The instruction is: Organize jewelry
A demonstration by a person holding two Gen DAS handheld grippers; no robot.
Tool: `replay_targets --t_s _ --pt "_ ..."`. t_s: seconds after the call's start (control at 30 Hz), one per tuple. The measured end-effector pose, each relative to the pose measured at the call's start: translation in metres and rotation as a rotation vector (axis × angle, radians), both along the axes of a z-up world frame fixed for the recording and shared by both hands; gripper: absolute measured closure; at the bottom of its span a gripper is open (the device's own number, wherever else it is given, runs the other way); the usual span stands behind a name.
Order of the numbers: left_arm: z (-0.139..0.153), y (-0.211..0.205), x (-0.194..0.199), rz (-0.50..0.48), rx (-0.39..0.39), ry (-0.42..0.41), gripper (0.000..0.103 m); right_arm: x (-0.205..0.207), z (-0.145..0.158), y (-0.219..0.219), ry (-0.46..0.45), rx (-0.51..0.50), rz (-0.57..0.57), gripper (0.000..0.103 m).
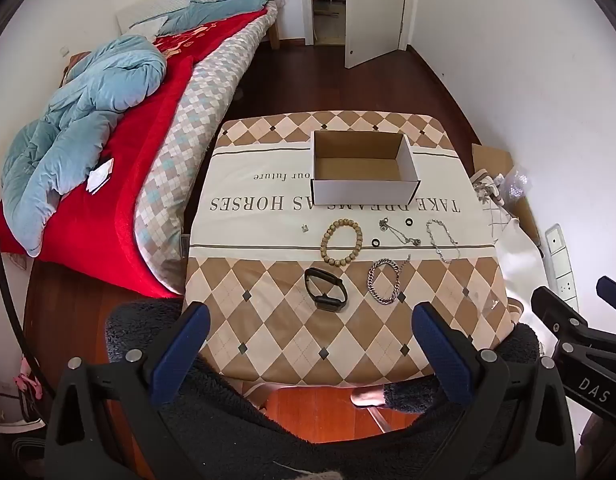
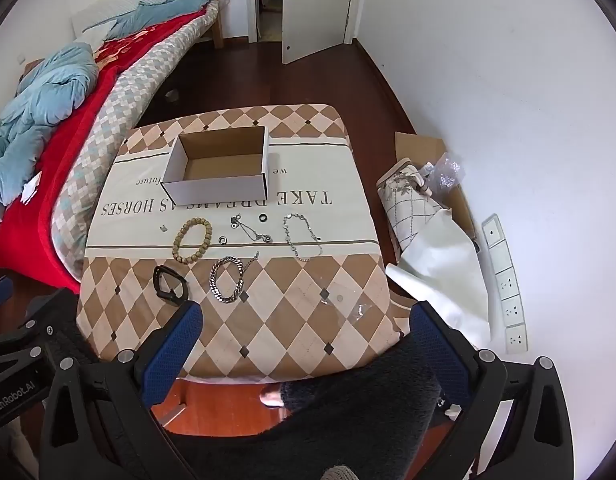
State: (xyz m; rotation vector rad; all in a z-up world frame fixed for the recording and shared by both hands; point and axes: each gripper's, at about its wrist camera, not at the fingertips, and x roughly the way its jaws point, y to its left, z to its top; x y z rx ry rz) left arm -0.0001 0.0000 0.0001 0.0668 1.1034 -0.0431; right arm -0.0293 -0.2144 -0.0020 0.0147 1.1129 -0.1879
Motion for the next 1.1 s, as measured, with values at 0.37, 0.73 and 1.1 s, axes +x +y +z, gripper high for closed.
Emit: replay_targets --t_s 0.37,0.73,1.1 --pt "-0.0003 0.0003 0.0002 0.000 -0.001 -0.001 0.000 -0.0007 0.0009 0.0003 -0.005 0.014 0.002 0.000" --pt "0.0086 -0.0007 0.0015 -0.007 -0.001 0.000 0.000 -0.0001 0.0016 -0.0026 -0.008 0.023 -0.003 0.000" --pt "0.0004 -0.0046 0.0005 -0.011 0.001 0.004 0.000 -0.0034 0.0046 0.0042 -0.010 0.022 0.002 0.000"
